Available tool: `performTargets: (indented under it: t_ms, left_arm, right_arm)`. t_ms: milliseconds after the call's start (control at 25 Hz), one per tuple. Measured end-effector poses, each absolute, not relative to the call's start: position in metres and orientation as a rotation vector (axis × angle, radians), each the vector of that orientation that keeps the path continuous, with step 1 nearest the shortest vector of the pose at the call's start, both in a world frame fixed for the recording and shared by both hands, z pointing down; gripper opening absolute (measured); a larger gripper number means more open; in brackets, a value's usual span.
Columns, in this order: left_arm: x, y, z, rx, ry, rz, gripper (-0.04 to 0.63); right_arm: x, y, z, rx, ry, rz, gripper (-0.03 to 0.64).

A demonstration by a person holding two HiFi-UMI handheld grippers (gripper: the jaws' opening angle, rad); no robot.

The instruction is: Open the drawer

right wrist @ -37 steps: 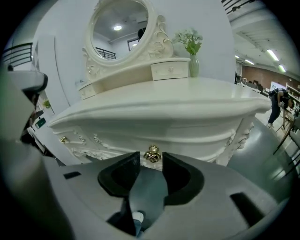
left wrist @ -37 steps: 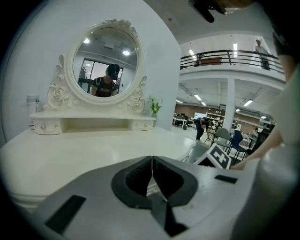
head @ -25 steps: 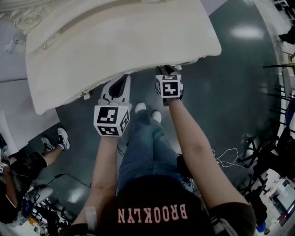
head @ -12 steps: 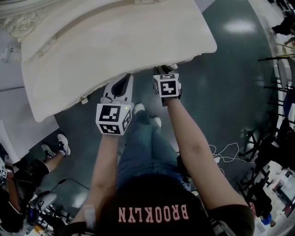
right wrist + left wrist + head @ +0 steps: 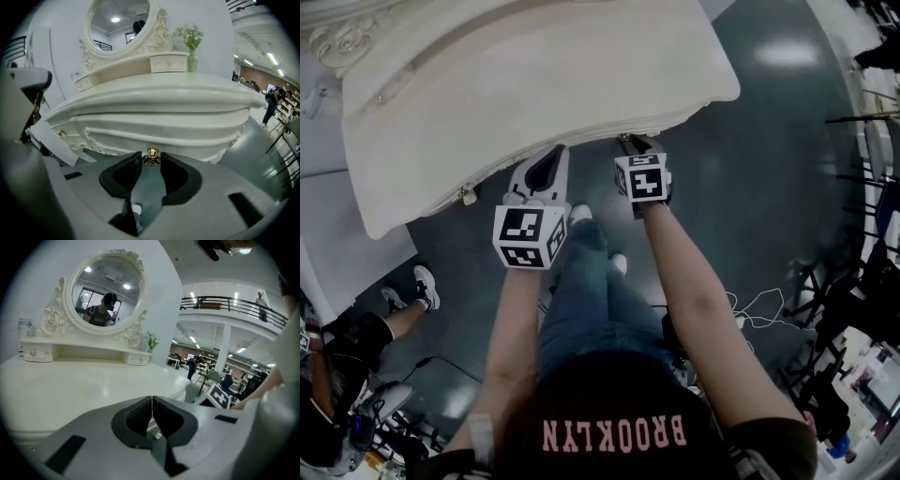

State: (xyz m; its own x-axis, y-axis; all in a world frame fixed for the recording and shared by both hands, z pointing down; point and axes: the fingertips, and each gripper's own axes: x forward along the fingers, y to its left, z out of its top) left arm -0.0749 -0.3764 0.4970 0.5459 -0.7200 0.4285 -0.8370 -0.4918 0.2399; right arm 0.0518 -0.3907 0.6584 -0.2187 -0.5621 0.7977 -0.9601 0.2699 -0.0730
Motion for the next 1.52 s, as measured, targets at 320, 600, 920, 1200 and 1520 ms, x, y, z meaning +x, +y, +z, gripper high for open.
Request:
performTargets:
  t_ms: [320,600,920,1200,1520]
  left_arm:
    - [-0.063,-0.357,0.492,2.376,-1.273,0.374,0.005]
    - [-0.058,-0.33,0.489,2.376,-1.292,0.375,0.005]
    - [-0.051,-0.296,0.484,2.386,-1.307,0.382,0.005]
    - [-0.049,-0.269,0.486,2.375,-1.322,0.378,0.005]
    - [-0.05,-0.248,0.485,2.369,-1.336,0.372,0.005]
  right_arm:
    - [0.058,-0.371,0.658,1.361,-1.885,0.79,0.11]
    - [0.065,-0.344,0.659,1.353,-1.885,0.821,0.112]
    - [0.071,-0.315,0.659,1.335,-1.889,0.828,0.112]
    - [0.075,-0.29,0.661,1.325,-1.894,0.825,0.112]
    - [0.08,-0.268,0.659,1.335,-1.893,0.824,0.112]
